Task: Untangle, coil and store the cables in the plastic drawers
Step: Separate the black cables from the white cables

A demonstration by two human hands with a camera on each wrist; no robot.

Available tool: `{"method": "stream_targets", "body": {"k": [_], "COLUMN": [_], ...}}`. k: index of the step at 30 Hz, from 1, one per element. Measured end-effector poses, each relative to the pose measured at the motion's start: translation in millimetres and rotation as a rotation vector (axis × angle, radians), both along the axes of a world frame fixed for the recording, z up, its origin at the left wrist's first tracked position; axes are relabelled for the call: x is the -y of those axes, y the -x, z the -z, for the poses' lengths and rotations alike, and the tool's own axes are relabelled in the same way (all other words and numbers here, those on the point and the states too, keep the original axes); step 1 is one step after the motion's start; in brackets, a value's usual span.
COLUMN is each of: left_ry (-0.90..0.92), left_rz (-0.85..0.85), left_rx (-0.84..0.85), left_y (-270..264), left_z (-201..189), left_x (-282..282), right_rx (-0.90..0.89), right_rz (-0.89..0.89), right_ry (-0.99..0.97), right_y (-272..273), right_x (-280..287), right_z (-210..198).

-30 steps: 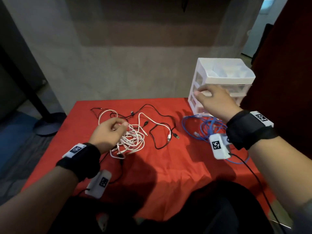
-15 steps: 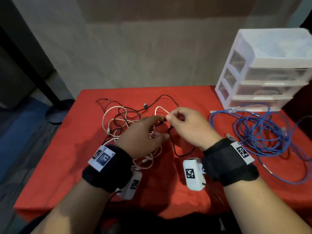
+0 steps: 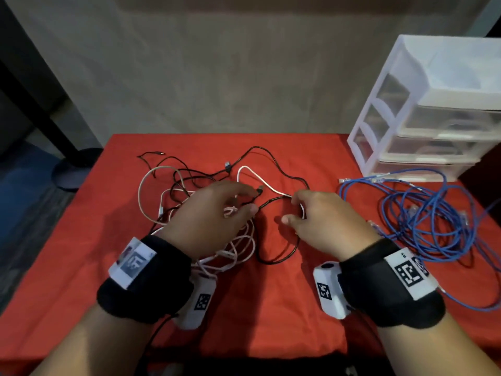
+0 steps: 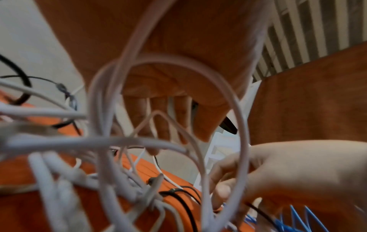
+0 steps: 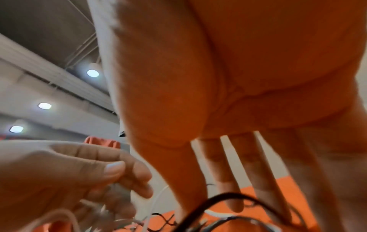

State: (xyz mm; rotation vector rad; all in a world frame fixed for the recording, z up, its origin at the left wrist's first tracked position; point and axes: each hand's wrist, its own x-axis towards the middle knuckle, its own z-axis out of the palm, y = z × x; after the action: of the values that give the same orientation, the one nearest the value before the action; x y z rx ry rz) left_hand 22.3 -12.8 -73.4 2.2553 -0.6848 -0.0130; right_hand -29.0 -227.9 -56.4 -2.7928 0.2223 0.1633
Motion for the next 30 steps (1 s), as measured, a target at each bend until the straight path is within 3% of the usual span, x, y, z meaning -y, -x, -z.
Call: {"method": "stream_targets", "body": {"k": [3,9,12,14,17,23,27,30], "left_ry": [0.021,0.134,0.096,0.188,0.258,0.16,0.29,0.349], "left_rz": [0.159,0.224,0.245,0.216,0.14,-0.037,-0.119,0.006], "left_rx": [0.066,-0.181,-0.197,-0.265,-0.215,0.009,0.108,0.146], "left_y": [17.4,29.3,30.4,27.6,15.8,-6.3,-3.4,11.7], "left_z": [-1.7,-0.4,-4.7,-11.0,-21.4,-17.4,-26.6,-41.7], "left_x": [17.1,23.9,17.8,11.4,-5.7,-34.8,-22.4,0.5], "right_rx": [0.018,0.223,0.332,0.395,0.562,0.735,0.617,0.521], "right_rz": [-0.049,-0.156,-0.096,-0.066,0.004,0.142,-0.11,-0.354], "right_ry": [-0.227,-0.76,-0.879,-0.935,-0.937,-0.917,-0.29,-0.345], "right_y": [-1.2,5.2,3.6,1.5,-5.4,-12.9,-5.7,0.8], "right_x": [2.1,0.6,7.2,10.6,18.4,38.3,25.0,-7.0], "right_z": [-2.9,-21.8,-29.6,-32.0,-35.5,-39.6,-37.8,-43.1]}}
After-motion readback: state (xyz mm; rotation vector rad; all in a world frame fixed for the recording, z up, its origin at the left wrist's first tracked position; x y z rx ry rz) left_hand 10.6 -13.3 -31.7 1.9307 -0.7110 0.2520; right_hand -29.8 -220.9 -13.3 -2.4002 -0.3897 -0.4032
